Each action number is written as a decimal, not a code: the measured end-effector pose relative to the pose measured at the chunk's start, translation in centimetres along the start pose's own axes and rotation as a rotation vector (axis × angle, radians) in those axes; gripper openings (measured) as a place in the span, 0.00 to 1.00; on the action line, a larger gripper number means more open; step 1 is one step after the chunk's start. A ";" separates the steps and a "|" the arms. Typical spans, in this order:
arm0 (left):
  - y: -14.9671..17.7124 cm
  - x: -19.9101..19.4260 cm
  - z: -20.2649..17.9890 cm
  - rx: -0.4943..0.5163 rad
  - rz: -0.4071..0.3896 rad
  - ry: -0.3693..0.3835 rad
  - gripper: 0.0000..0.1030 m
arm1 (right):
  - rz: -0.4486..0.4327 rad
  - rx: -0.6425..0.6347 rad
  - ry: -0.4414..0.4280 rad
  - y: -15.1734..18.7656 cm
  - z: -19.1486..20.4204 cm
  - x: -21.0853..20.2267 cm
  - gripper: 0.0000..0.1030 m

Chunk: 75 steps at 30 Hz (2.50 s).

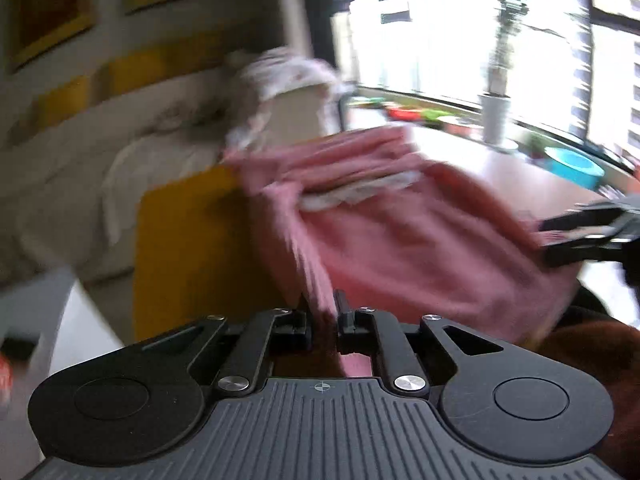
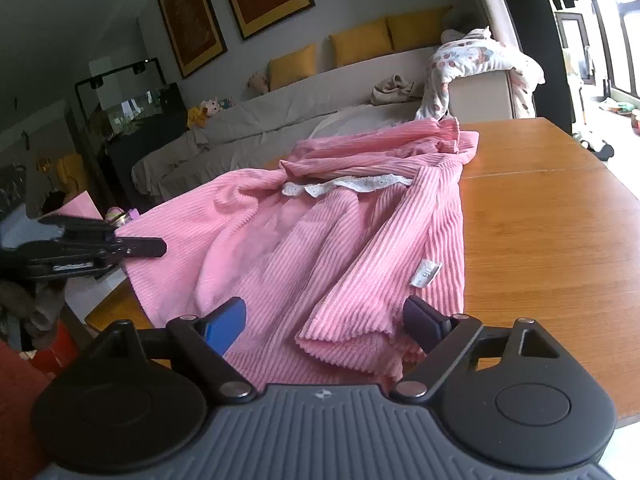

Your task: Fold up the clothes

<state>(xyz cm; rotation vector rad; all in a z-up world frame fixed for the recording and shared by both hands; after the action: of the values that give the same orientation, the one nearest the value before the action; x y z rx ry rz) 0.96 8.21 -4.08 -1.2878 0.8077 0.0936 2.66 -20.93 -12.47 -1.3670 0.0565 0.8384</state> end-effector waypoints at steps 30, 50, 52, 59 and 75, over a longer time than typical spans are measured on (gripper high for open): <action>-1.8 6.3 10.0 -0.562 -0.109 0.312 0.36 | -0.008 0.014 0.094 0.7 1.5 0.1 1.00; 1.5 2.8 1.8 -0.440 0.026 0.556 0.57 | -0.083 -0.021 0.071 -3.6 0.7 -2.3 0.69; 2.5 3.4 1.6 -0.453 0.049 0.543 0.57 | -0.005 0.012 0.035 -2.7 0.9 -0.7 0.64; 2.5 3.3 1.3 -0.470 0.048 0.545 0.65 | 0.060 -0.063 0.067 -1.0 2.2 0.8 0.70; -9.6 6.0 13.5 -0.546 -0.139 0.366 0.62 | -0.005 -0.125 0.101 -17.0 -2.1 6.1 0.42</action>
<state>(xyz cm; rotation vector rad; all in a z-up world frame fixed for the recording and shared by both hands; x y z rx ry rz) 16.55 14.81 0.95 -1.9097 1.0428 -0.0392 17.31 -19.27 -1.87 -1.5258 0.0807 0.7790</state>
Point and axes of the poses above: each gripper's, at about its wrist camera, not at the fingertips, and x roughly the way its jaws point, z to its left, y to its underside, the point moved 4 cm from there along x, roughly the way its jaws point, and after that the axes turned 8 degrees about y, right-handed, at the moved point
